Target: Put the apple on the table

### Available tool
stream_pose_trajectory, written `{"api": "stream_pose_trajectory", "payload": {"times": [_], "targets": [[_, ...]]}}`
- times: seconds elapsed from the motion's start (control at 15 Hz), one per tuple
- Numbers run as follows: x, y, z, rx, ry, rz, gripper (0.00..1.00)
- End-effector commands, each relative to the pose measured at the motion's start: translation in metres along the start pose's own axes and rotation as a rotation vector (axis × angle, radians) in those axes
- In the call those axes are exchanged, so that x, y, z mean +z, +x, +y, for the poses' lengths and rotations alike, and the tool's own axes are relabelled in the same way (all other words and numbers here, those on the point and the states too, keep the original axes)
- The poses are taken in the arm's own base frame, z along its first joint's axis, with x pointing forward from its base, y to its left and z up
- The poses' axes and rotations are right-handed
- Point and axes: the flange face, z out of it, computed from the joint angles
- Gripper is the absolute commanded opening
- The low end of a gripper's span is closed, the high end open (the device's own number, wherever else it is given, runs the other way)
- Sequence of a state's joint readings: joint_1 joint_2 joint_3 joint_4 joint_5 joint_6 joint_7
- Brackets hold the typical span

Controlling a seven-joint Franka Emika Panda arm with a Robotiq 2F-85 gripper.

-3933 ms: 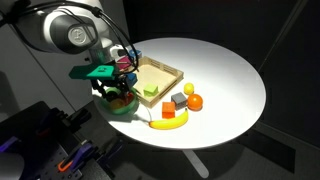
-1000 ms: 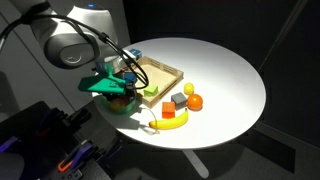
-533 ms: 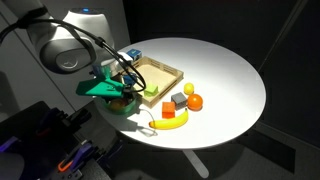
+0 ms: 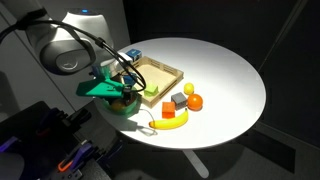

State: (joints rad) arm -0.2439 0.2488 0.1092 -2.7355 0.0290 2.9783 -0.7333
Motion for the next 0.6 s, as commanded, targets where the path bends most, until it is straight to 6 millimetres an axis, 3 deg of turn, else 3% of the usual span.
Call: {"api": "stream_pose_trajectory", "payload": {"times": [0.0, 0.53], "targets": [[-0.015, -0.001, 0.002, 0.01, -0.02, 0.025, 0.43], [-0.051, 0.007, 0.012, 0.076, -0.035, 0.086, 0.43]]}}
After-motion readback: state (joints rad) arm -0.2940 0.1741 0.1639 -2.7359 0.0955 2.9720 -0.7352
